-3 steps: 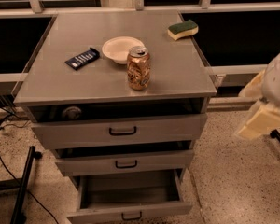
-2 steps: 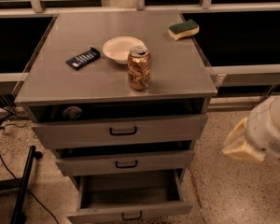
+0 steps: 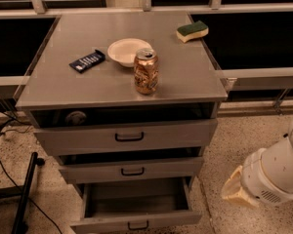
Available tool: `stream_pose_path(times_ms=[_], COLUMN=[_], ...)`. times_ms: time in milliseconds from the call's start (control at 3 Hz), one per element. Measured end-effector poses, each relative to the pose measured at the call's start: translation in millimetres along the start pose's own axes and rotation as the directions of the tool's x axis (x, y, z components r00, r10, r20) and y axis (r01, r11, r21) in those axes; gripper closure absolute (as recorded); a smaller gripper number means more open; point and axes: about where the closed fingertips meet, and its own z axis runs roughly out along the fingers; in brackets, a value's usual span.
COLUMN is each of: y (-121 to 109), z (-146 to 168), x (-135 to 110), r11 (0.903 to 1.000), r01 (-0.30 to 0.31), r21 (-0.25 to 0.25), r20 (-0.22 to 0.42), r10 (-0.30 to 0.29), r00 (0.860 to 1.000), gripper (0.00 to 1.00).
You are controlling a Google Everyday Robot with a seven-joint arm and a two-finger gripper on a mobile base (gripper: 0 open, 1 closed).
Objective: Close bottom drawer
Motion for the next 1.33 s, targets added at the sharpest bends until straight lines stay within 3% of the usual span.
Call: stream_pose_path(times_ms=[333, 667, 1000, 1333], y=[9.9, 42.2, 98.0, 98.0], z=[15.6, 59.1, 125.1, 125.2], x=[5.9, 15.5, 41.2, 41.2], r11=[0.9988, 0.9932, 0.9914, 0.9914], r01=[-0.020, -0.057, -0.097, -0.097], r21=[-0.044, -0.102, -0.088, -0.088], r20=[0.005, 0.070, 0.098, 0.098], r10=[0.021, 0.064, 0.105, 0.105], r00=[1.000, 0.996, 0.990, 0.990], gripper=[1.00, 1.00, 1.00, 1.00])
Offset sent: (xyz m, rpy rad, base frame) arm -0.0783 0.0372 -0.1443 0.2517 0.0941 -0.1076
